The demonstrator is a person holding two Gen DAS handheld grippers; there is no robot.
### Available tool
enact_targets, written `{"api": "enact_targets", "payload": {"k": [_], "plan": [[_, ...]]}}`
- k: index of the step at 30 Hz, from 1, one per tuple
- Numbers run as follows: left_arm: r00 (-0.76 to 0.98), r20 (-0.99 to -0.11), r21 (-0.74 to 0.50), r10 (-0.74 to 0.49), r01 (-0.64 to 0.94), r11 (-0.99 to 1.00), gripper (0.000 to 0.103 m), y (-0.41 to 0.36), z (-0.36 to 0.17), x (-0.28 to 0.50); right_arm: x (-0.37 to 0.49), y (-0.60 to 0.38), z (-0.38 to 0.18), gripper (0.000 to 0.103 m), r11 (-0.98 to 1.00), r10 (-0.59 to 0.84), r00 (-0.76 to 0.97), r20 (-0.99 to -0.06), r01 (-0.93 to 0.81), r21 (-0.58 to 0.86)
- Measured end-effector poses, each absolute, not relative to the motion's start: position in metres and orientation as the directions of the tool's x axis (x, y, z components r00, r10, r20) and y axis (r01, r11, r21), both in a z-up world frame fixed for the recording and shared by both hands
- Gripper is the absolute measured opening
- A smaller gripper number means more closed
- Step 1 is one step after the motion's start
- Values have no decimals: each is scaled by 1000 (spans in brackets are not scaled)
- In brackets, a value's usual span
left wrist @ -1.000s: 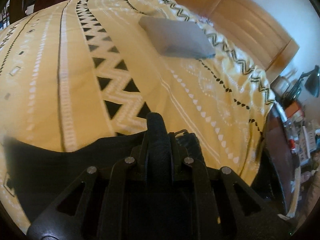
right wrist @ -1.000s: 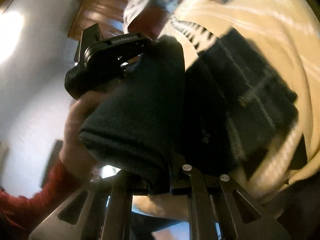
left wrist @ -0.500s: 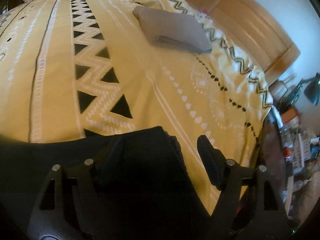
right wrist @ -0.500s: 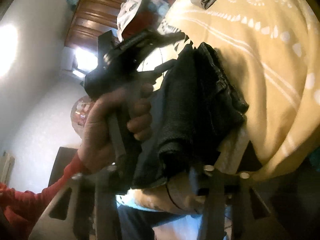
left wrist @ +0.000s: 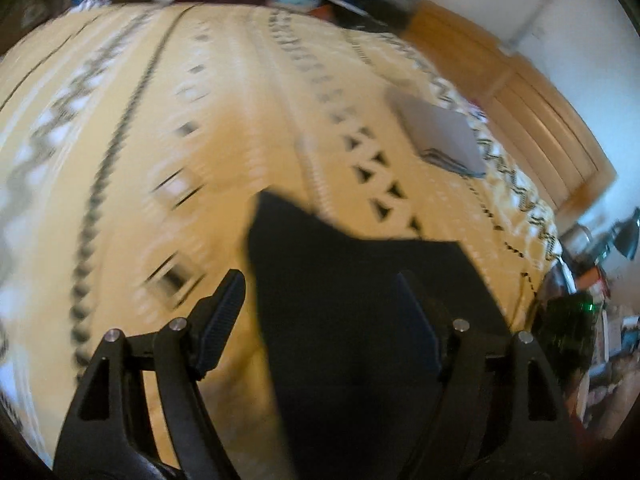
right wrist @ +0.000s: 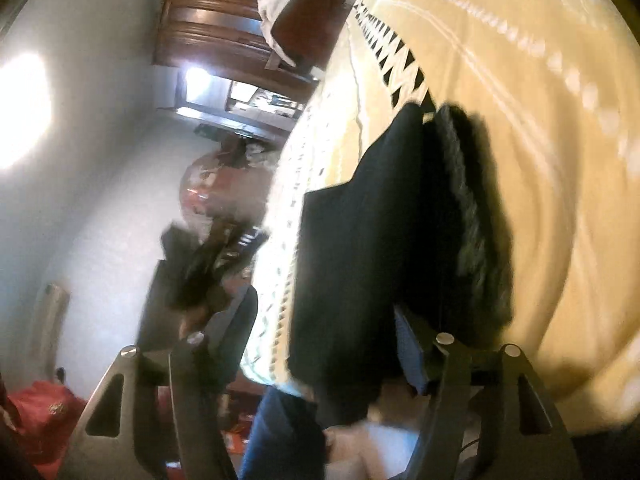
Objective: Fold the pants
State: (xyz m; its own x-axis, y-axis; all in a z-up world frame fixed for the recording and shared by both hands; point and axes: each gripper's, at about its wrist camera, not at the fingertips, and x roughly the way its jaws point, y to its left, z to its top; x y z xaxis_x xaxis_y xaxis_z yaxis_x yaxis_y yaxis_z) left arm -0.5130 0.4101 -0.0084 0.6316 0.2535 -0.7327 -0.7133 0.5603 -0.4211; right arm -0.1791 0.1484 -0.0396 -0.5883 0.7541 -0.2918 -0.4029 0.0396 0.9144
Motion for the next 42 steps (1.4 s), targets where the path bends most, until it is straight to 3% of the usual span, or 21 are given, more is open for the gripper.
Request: {"api": "enact_targets", "payload": {"k": [9,11,13,18,27,29,33,36,38,39,42], "plan": [[607,-768,-443,205,-734,515,76,409,-60,-528,-168,224,-46,65,93,670,-580,-463,-554,827],[605,-772,-445,193,-733,515,76,409,-68,-523,-168,231,-50,56,117,660,-551,-511,-596,794],[600,-776,-440,193,-735,516,76,409,-73,-520,-169,238,-56,26,162,659,-496,-566,-641,750],[616,-765,-441,185,-712,547,72,405,-75,-515,-171,221,-36,10,155,705,-422,-570,-693,704],[603,-779,-428,169,-710,559,72,401,-82,-507,-154,216,-57,10,191,710,-405,-576,-677,711],[573,-787,-364,226,-729,580,70,396,-71,-508,-158,218,-52,13,181,697,-388,-603,-719,671],[601,-732,-293,321,-703,648,67,377,-32,-514,-162,203,-24,44,247,697,-169,-697,-855,455],[642,-712,-295,286,-642,707,53,352,-18,-515,-185,190,9,44,201,737,-74,-672,-925,323],[636,-734,-279,239,-602,748,42,330,-25,-512,-208,190,7,34,100,709,-158,-687,-942,320],[625,-752,-277,209,-587,760,37,320,-33,-510,-223,193,-5,23,53,663,-200,-722,-949,312],[568,-807,-279,158,-604,746,40,305,-74,-511,-246,201,-44,19,12,555,-239,-797,-955,295]]}}
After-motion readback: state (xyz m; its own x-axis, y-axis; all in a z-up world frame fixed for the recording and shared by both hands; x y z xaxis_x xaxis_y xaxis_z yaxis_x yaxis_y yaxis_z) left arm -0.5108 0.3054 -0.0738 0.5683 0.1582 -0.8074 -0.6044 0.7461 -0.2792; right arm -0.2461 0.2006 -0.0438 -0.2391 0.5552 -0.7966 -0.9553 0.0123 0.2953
